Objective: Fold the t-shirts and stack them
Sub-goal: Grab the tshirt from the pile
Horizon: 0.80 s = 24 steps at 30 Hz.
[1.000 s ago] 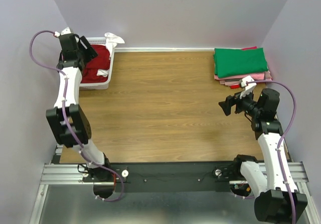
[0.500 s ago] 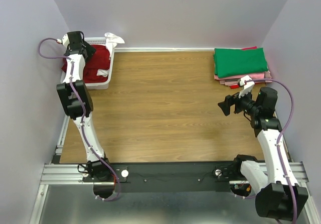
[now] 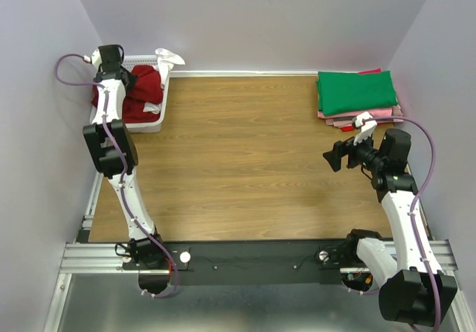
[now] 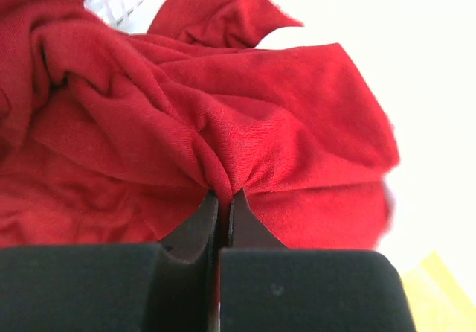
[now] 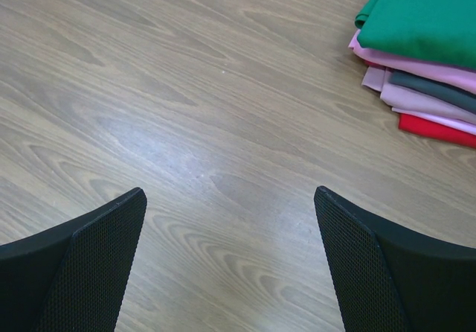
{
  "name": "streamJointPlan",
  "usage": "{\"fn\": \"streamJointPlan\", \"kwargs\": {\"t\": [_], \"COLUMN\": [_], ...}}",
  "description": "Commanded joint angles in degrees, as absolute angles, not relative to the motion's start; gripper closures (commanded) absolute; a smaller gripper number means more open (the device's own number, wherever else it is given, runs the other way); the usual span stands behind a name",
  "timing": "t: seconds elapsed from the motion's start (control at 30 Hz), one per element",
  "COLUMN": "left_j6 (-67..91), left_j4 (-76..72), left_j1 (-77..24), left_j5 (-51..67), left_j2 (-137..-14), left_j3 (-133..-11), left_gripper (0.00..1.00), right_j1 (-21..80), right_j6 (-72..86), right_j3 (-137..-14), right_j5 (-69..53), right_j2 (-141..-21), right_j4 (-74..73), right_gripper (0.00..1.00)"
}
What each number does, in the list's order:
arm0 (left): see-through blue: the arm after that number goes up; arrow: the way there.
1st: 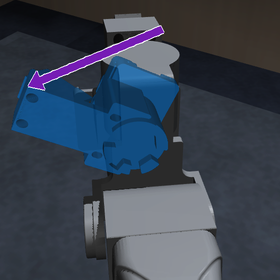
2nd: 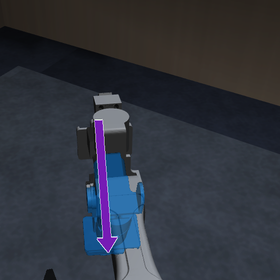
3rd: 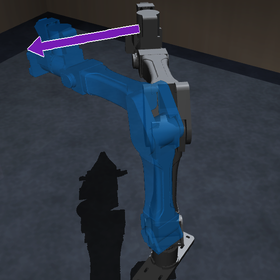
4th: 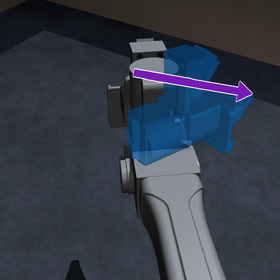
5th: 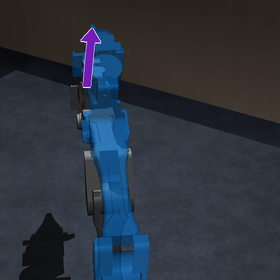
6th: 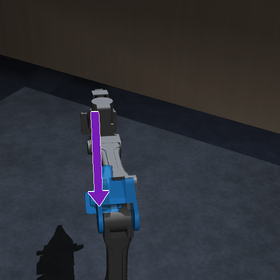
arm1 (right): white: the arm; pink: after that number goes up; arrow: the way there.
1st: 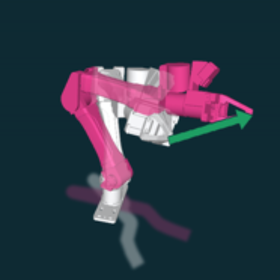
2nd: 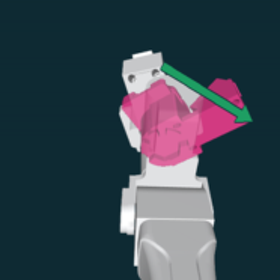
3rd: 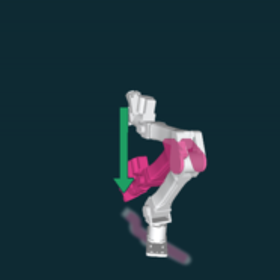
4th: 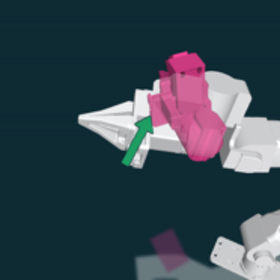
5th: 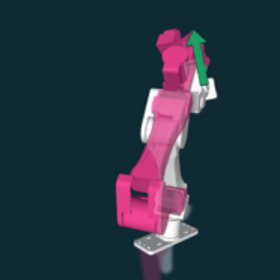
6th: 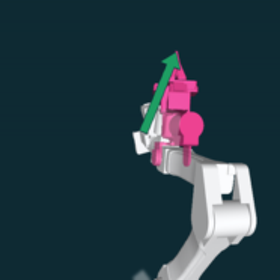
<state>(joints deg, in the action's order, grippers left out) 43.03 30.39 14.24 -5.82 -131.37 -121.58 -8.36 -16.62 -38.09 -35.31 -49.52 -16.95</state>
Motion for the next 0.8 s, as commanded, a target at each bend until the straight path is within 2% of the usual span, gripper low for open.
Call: {"fn": "streamJointPlan", "kwargs": {"t": [0.0, 0.27, 0.5, 0.77], "left_j6": [37.27, 30.85, 27.43, 23.29], "left_j4": [23.14, 10.56, 8.71, 5.71], "left_j1": [14.15, 13.36, 11.08, 2.56], "left_j5": [-6.15, 5.42, 15.99, 22.67], "left_j2": [-115.88, -93.11, -81.5, -71.64], "left_j3": [-117.18, -99.52, -95.11, -93.87], "left_gripper": [1.0, 1.0, 1.0, 1.0], "right_j1": [-8.53, -8.53, -8.53, -8.61], "right_j6": [-17.58, -17.93, -18.46, -18.9], "right_j3": [-39.46, -39.11, -38.85, -38.67], "right_j5": [-36.56, -37.18, -37.35, -37.18], "right_j2": [-49.4, -49.04, -49.48, -49.75], "right_j4": [-18.9, -18.9, -18.9, -18.9], "right_gripper": [0.0, 0.0, 0.0, 0.0]}}
